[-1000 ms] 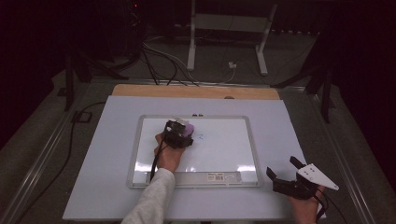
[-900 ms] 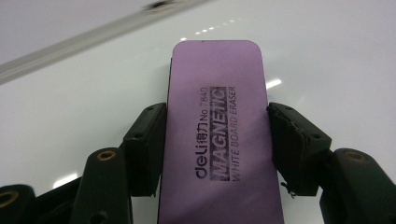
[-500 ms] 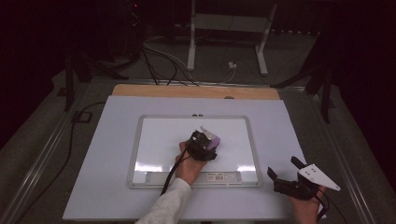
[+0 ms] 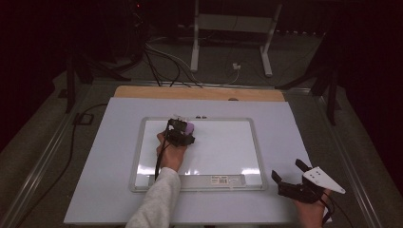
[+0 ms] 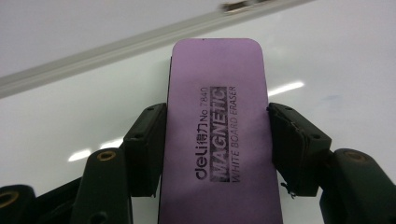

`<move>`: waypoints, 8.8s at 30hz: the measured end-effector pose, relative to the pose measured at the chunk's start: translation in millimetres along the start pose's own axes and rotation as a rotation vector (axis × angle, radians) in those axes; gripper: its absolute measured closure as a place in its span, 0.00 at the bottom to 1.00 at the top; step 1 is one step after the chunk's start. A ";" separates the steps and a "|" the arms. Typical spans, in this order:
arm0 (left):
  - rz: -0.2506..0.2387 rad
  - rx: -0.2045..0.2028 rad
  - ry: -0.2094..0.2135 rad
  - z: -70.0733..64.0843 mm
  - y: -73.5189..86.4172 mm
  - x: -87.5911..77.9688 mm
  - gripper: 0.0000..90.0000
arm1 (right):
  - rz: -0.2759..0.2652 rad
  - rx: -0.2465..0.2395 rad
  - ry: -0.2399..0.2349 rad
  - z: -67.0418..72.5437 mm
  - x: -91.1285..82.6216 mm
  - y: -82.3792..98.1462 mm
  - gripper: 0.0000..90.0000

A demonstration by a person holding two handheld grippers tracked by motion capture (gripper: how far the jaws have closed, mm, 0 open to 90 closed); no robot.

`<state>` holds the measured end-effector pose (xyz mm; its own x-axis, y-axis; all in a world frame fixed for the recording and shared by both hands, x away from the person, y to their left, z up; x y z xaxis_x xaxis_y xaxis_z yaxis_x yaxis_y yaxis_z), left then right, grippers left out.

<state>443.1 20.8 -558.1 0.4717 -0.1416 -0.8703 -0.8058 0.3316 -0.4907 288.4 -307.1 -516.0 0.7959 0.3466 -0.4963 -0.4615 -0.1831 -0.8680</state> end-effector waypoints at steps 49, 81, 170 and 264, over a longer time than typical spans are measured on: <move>-0.026 0.307 0.161 -104.8 9.1 -11.6 0.46 | 0.004 -0.004 -0.006 0.8 0.7 0.6 0.00; 0.018 -0.092 -0.071 36.9 11.4 -4.4 0.46 | 0.002 0.006 -0.002 -1.9 -0.6 0.6 0.00; -0.183 -0.162 -0.117 88.6 38.2 -53.0 0.71 | 0.002 0.012 -0.003 -1.3 -1.6 1.4 0.00; -0.107 -0.320 -0.169 131.5 51.3 -24.5 0.71 | 0.006 0.006 -0.006 -0.5 -0.4 1.3 0.00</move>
<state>437.3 164.0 -556.4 0.5901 0.0046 -0.8073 -0.8073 0.0114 -0.5900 287.7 -307.9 -517.0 0.7909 0.3512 -0.5012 -0.4684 -0.1796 -0.8651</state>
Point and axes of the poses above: each handheld gripper's, and its own axes: x roughly forward along the jaws, y roughly out of its underside, z roughly to its left, the point moved 8 cm from there along x, roughly forward along the jaws, and after that the axes turned 10 degrees about z, right-handed, at the moved point
